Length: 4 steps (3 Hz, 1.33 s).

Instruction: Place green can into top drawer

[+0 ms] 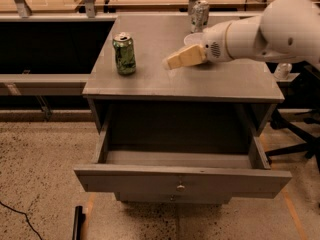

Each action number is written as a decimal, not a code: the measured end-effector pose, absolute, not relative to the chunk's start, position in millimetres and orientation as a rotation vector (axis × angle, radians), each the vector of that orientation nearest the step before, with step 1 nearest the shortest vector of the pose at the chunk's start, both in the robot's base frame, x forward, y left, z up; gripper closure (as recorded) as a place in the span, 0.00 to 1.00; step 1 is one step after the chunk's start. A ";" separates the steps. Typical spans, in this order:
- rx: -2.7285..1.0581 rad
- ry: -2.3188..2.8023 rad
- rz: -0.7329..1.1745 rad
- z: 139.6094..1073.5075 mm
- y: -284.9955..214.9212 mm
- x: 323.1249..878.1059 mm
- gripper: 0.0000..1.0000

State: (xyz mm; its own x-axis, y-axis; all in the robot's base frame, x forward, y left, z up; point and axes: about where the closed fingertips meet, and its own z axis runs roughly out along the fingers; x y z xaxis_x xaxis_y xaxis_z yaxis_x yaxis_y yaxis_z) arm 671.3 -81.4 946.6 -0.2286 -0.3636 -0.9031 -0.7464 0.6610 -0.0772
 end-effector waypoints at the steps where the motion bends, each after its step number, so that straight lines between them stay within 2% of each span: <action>1: -0.875 1.830 0.460 945.5 -76.6 676.0 0.00; 3: -0.837 1.828 0.479 940.8 -59.9 694.1 0.00; 4: -0.839 1.851 0.550 926.7 -27.5 719.1 0.00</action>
Offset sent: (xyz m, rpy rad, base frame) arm 0.0076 0.0087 0.0027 0.0376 -0.0203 -0.0340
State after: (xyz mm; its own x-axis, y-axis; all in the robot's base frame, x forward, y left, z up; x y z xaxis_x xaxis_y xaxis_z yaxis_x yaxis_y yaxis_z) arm 719.1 -27.5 926.7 -0.2697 -0.3036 -0.9138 -0.7536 0.6574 0.0040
